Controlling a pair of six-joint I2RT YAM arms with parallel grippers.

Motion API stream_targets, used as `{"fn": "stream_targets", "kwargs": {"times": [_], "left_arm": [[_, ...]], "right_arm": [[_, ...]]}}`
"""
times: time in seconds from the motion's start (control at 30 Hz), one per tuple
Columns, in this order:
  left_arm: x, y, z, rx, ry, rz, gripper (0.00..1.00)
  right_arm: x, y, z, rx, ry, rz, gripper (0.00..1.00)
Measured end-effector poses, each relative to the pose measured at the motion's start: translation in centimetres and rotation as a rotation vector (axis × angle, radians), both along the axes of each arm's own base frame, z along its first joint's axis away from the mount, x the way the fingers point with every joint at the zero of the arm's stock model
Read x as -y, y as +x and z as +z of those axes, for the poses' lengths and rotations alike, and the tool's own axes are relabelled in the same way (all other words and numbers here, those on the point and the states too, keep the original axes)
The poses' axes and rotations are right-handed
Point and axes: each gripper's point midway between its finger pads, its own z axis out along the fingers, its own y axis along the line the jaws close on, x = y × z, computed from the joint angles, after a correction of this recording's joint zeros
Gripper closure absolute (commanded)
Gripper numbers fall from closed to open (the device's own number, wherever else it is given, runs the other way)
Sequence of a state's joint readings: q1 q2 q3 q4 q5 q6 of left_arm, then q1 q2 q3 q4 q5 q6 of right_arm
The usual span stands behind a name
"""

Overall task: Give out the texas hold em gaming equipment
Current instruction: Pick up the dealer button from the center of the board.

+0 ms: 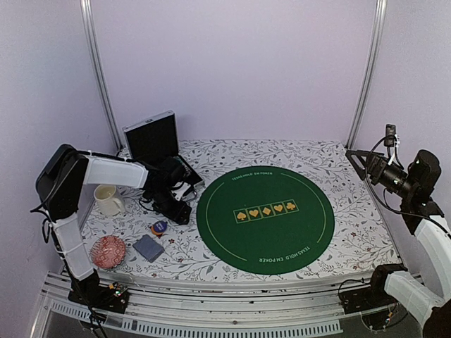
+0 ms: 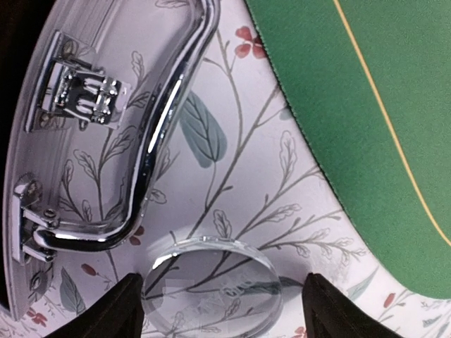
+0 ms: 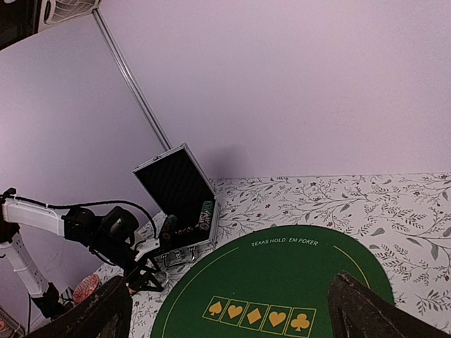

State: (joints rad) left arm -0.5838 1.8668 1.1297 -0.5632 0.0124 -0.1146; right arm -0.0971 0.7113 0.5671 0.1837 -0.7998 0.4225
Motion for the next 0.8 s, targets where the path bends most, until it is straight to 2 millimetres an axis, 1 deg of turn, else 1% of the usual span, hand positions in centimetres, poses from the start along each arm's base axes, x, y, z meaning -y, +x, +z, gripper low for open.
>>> {"fn": "stream_targets", "kwargs": {"times": [0.2,0.27,0.33,0.47,0.5,0.57,0.8], "left_arm": [[0.0,-0.6,-0.2,-0.006,0.028,-0.017,0.23],[0.0,-0.7,-0.2,-0.004,0.032,-0.017,0.26],[0.0,-0.7,-0.2,-0.005,0.035,-0.017,0.34],[-0.2,-0.8,-0.2,-0.008,0.038,-0.015,0.61],[-0.1,-0.9,-0.2,-0.008,0.037,-0.012,0.65],[-0.1,-0.9,-0.1,-0.009,0.037,-0.015,0.70],[-0.2,-1.6,0.2,-0.024,0.033,-0.019,0.76]], "right_arm": [[0.0,0.0,-0.3,-0.008,0.001,0.000,0.01],[0.0,0.0,-0.3,-0.008,0.001,0.000,0.01],[0.0,0.0,-0.3,-0.008,0.001,0.000,0.01],[0.0,0.0,-0.2,-0.007,0.003,0.000,0.01],[0.0,-0.1,-0.2,-0.007,0.003,0.000,0.01],[0.0,-0.1,-0.2,-0.007,0.004,0.001,0.01],[-0.3,-0.2,-0.3,-0.025,0.021,0.011,0.01]]}}
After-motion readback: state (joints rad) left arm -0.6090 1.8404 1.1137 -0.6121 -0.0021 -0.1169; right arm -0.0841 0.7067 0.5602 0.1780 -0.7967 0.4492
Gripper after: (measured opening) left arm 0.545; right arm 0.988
